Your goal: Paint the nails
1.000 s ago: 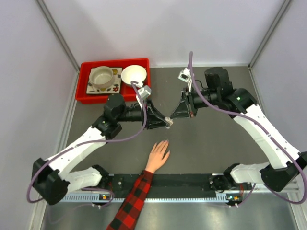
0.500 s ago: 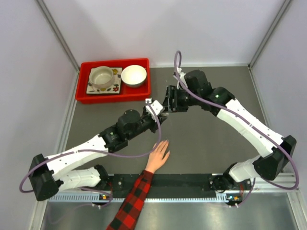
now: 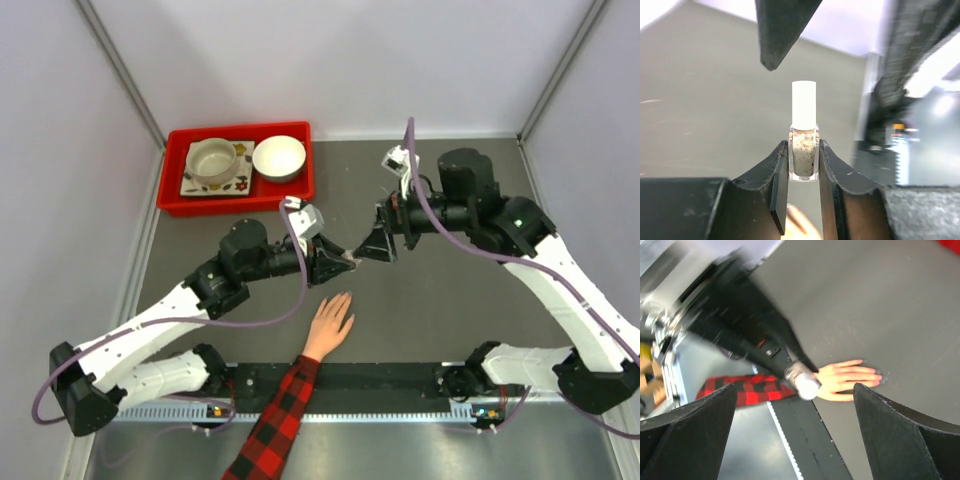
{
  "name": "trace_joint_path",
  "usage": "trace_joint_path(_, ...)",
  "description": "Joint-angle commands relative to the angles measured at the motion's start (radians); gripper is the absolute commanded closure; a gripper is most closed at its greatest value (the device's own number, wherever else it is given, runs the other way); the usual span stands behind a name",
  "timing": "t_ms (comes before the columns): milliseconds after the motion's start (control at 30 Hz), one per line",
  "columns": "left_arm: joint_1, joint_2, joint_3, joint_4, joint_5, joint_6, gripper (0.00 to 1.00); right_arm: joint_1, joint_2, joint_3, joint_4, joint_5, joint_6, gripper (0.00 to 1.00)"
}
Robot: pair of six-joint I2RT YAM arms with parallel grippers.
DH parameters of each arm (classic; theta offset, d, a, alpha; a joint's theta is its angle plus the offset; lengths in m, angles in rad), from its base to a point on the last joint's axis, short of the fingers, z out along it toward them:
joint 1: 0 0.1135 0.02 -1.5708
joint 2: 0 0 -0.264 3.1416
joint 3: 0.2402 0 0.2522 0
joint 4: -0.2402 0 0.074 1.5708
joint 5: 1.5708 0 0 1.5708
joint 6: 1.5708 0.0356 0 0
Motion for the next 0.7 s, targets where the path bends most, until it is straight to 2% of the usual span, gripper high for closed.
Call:
trace_joint_path(0, 0.109, 0.032, 0.036, 0.128, 0.428, -0.23, 1.0, -0.005, -0.06, 0.018, -0.023, -0.148, -0.149, 0.08)
trace_joint_path(33, 0.131, 0.057, 0.025, 0.242, 0.477, -0.333, 1.0, -0.005, -0.064, 0.015, -0.023, -0.206, -0.161, 0.1)
trace_joint_path(100, 0.182, 0.094, 0.005, 0.367, 0.586, -0.498, 1.0, -0.005, -0.072, 0.015, -0.028, -0.256, -0.175, 0.17)
trace_joint_path(133, 0.191, 0.108, -0.01, 0.48, 0.608, -0.541, 1.0, -0.007, -0.074, 0.015, -0.031, -0.282, -0.189, 0.19)
trace_joint_path(233, 0.202, 0.155, -0.009, 0.562, 0.656, -0.644, 1.0, -0.005, -0.068, 0.023, -0.048, -0.288, -0.207, 0.24)
trace_joint_path(300, 0.202, 0.189, -0.009, 0.642, 0.674, -0.71, 1.0, -0.007, -0.048, 0.033, -0.059, -0.299, -0.218, 0.32)
trace_joint_path(500, 0.202, 0.229, -0.015, 0.785, 0.726, -0.799, 1.0, -0.007, -0.011, 0.066, -0.062, -0.287, -0.23, 0.34)
trace_joint_path(667, 0.203, 0.211, -0.006, 0.736, 0.728, -0.759, 1.0, -0.005, -0.017, 0.052, -0.077, -0.238, -0.227, 0.34)
